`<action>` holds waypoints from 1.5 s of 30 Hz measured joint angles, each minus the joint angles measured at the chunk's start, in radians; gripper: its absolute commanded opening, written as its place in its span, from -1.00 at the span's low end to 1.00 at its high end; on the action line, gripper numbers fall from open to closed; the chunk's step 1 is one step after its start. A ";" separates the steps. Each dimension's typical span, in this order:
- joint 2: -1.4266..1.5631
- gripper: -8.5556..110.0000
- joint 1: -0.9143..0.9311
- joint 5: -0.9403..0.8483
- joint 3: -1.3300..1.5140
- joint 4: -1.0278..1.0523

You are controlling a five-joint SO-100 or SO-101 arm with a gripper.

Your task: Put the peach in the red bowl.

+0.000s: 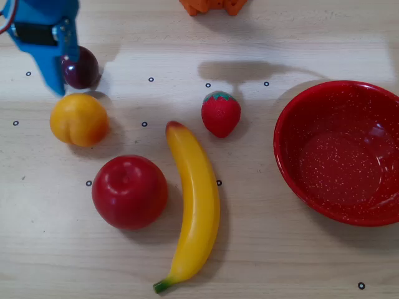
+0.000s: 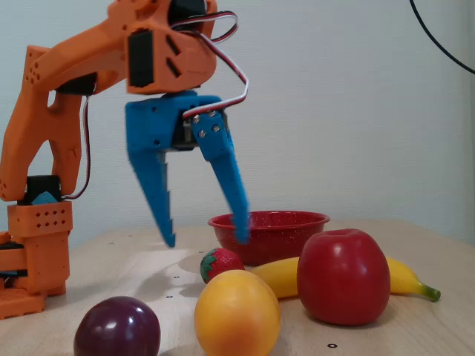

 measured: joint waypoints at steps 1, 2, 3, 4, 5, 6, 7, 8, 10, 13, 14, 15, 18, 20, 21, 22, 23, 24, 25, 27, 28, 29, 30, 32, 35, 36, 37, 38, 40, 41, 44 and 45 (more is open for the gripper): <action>-0.012 -0.17 -0.012 0.028 -0.009 0.003; -0.018 -0.15 -0.021 0.055 -0.011 0.005; -0.031 -0.12 -0.026 0.071 -0.014 0.005; -0.044 -0.06 -0.029 0.080 -0.029 0.008; -0.060 -0.02 -0.028 0.092 -0.041 0.008; -0.074 0.00 -0.026 0.103 -0.046 0.008; -0.084 0.06 -0.025 0.118 -0.046 0.008; -0.094 0.09 -0.025 0.135 -0.046 0.008; -0.120 0.10 -0.025 0.164 -0.046 0.008; -0.164 0.12 -0.026 0.192 -0.048 0.008; -0.176 0.12 -0.026 0.196 -0.048 0.008; -0.192 0.12 -0.026 0.196 -0.048 0.008; -0.232 0.13 -0.025 0.196 -0.057 0.008; -0.253 0.13 -0.026 0.196 -0.083 0.008; -0.258 0.14 -0.026 0.196 -0.092 0.008; -0.259 0.15 -0.026 0.196 -0.092 0.008; -0.261 0.15 -0.023 0.196 -0.092 0.008; -0.268 0.15 -0.018 0.196 -0.092 0.003; -0.273 0.16 -0.014 0.196 -0.092 0.003; -0.287 0.19 -0.005 0.196 -0.092 0.003; -0.291 0.19 -0.002 0.196 -0.092 0.003; -0.299 0.19 0.000 0.196 -0.092 -0.002; -0.302 0.19 0.000 0.196 -0.092 -0.002; -0.307 0.19 0.003 0.196 -0.092 -0.006; -0.319 0.19 0.012 0.196 -0.092 -0.041; -0.333 0.19 0.015 0.196 -0.092 -0.055; -0.350 0.19 0.018 0.196 -0.092 -0.067; -0.365 0.18 0.020 0.196 -0.092 -0.080; -0.377 0.18 0.018 0.196 -0.092 -0.101; -0.377 0.18 0.020 0.196 -0.092 -0.106; -0.377 0.18 0.038 0.196 -0.092 -0.129; -0.377 0.18 0.041 0.196 -0.092 -0.135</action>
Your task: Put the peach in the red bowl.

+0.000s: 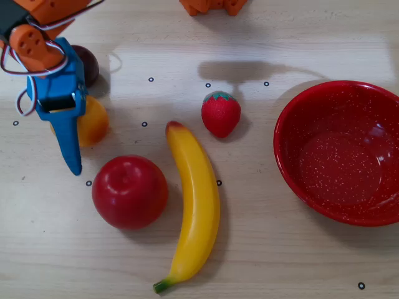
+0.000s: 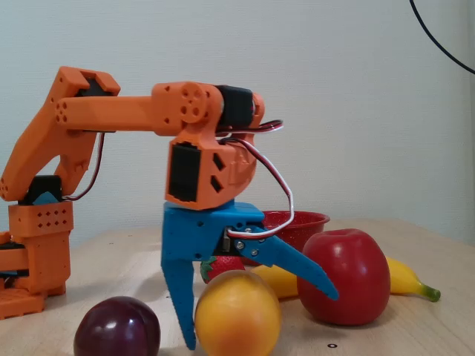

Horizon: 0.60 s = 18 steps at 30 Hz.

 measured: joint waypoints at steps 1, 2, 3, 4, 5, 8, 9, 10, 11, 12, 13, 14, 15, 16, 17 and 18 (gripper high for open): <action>0.000 0.18 0.005 0.000 0.000 -0.017; 0.000 0.18 0.006 0.000 0.000 -0.026; 0.000 0.18 0.009 0.000 0.000 -0.029; 0.000 0.18 0.011 0.000 0.000 -0.031; 0.000 0.18 0.012 0.000 0.000 -0.031; 0.000 0.18 0.014 0.000 0.000 -0.031; 0.000 0.17 0.014 0.000 0.000 -0.031; 0.000 0.17 0.014 0.000 0.000 -0.031; 0.000 0.17 0.014 0.000 0.000 -0.031; 0.000 0.17 0.014 0.000 0.000 -0.031; 0.000 0.17 0.014 0.000 0.002 -0.031; 0.000 0.16 0.014 0.000 0.002 -0.031; 0.000 0.16 0.012 0.000 0.002 -0.031; 0.000 0.16 0.012 0.000 0.002 -0.031; 0.000 0.16 0.012 0.000 0.002 -0.031; 0.000 0.16 0.012 0.000 0.002 -0.031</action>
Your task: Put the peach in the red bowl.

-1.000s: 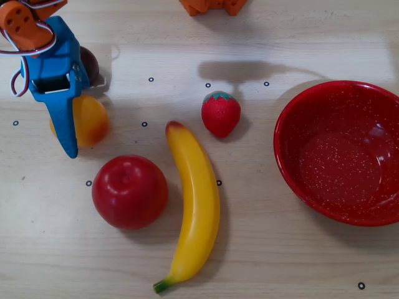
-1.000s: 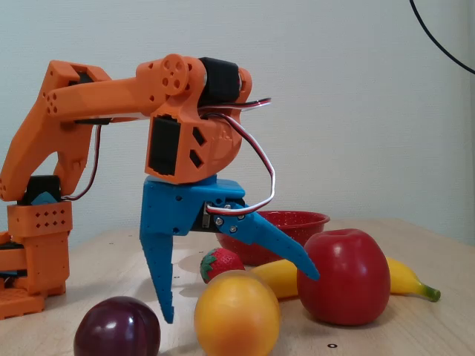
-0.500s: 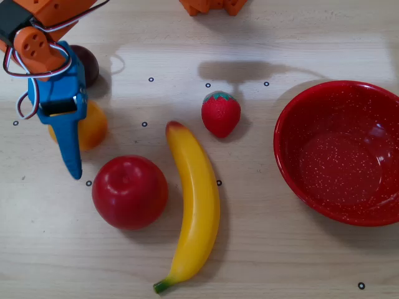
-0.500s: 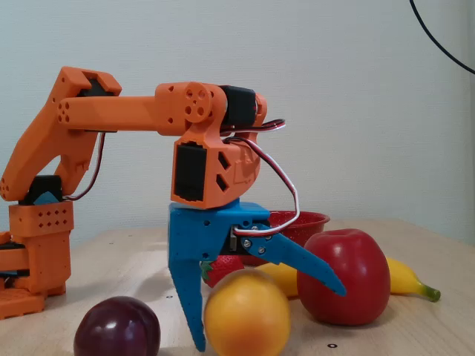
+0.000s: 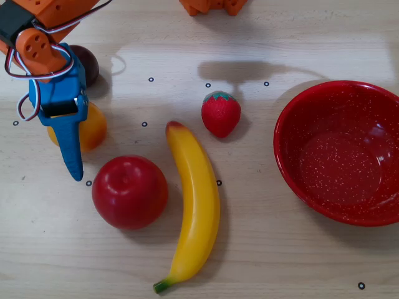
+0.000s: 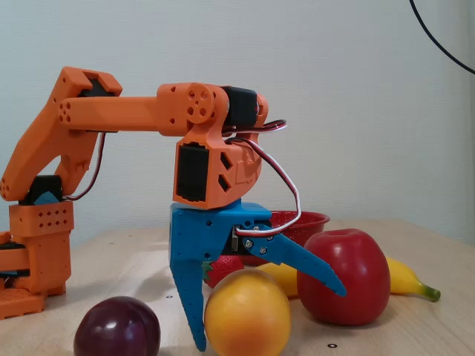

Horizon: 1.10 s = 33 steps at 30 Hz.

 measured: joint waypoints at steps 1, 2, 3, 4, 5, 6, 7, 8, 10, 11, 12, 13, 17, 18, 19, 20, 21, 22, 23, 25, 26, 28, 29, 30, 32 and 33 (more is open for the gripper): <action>0.000 0.15 0.000 0.000 0.000 0.000; 0.000 0.15 0.000 0.000 0.000 0.000; 0.000 0.15 0.000 0.000 0.000 0.000; 0.000 0.14 0.000 0.000 0.002 0.000; 0.000 0.14 0.000 0.000 0.002 0.000; 0.000 0.14 -0.002 -0.002 0.002 0.000; 0.000 0.14 -0.002 -0.002 0.003 0.000; 0.000 0.14 -0.002 -0.005 0.003 0.000; 0.000 0.14 -0.002 -0.028 0.003 0.000; 0.000 0.14 -0.002 -0.038 0.009 0.000; 0.000 0.14 -0.002 -0.054 0.018 0.000; 0.000 0.14 -0.002 -0.072 0.020 -0.002; 0.000 0.14 -0.002 -0.114 0.031 -0.008; 0.000 0.14 -0.002 -0.115 0.031 -0.008; 0.000 0.13 -0.002 -0.120 0.031 -0.008; 0.000 0.13 -0.002 -0.124 0.035 -0.009; 0.000 0.13 -0.002 -0.126 0.048 -0.018; 0.000 0.13 -0.002 -0.126 0.048 -0.023; 0.000 0.13 -0.002 -0.126 0.054 -0.035; 0.000 0.13 -0.002 -0.126 0.055 -0.038; 0.000 0.13 -0.002 -0.126 0.055 -0.043; 0.000 0.13 -0.002 -0.126 0.055 -0.049; 0.000 0.13 -0.002 -0.124 0.055 -0.054; 0.000 0.13 -0.002 -0.124 0.058 -0.060; 0.000 0.11 -0.002 -0.124 0.058 -0.061; 0.000 0.10 -0.002 -0.118 0.058 -0.061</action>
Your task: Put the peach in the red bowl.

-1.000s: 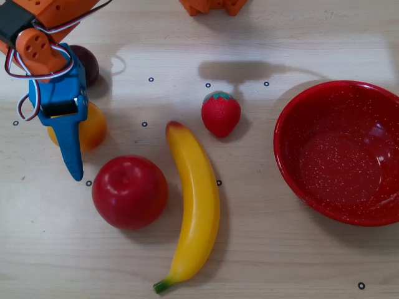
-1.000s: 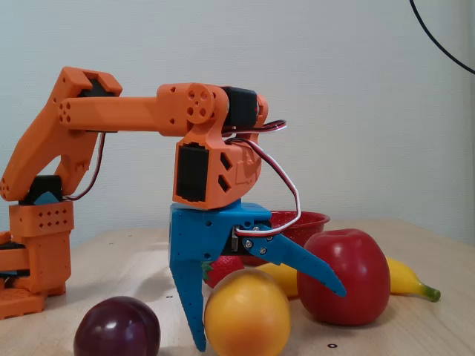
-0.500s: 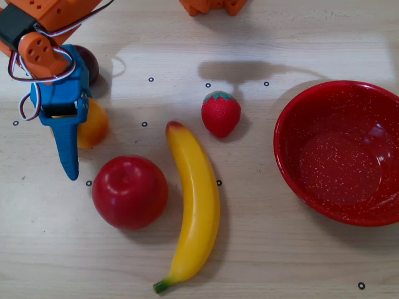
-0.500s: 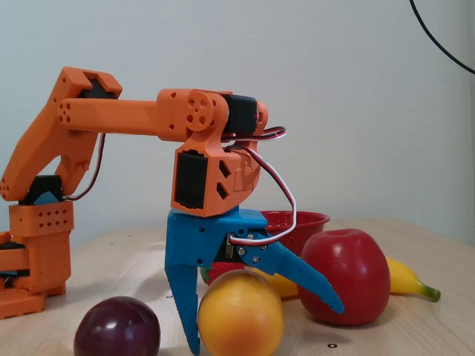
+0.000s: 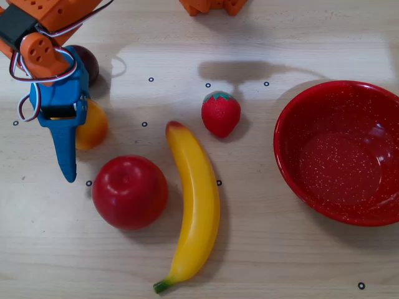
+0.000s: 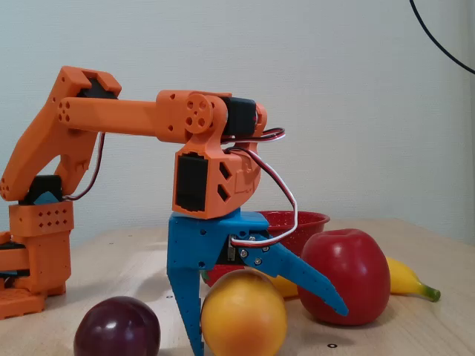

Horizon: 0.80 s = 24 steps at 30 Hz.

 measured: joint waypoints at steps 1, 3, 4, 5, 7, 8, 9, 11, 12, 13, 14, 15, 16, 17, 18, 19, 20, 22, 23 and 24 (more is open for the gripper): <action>0.000 0.10 0.000 0.002 0.000 0.000; 0.000 0.10 0.000 0.008 0.000 0.000; 0.000 0.10 0.000 0.008 0.000 0.000; 0.000 0.09 0.000 0.008 0.000 0.000; 0.000 0.08 0.000 0.008 0.000 0.000; 0.000 0.07 0.000 0.008 0.000 0.000; 0.000 0.06 0.000 0.009 0.000 0.000; 0.000 0.04 0.000 0.009 0.000 0.000; 0.000 0.03 0.000 0.014 0.000 0.000; 0.000 0.02 0.000 0.021 0.000 0.000; 0.000 0.01 0.000 0.028 0.000 0.000; 0.000 0.01 0.000 0.034 0.002 0.000; 0.000 -0.01 0.000 0.034 0.002 0.000; 0.000 -0.02 0.000 0.034 0.002 0.000; 0.000 -0.02 0.000 0.034 0.002 0.000; 0.000 -0.03 0.000 0.034 0.002 0.000; 0.002 -0.04 0.000 0.034 0.008 -0.002; 0.002 -0.05 -0.002 0.041 0.012 -0.006; 0.002 -0.06 -0.008 0.041 0.012 -0.008; 0.002 -0.06 -0.015 0.041 0.014 -0.011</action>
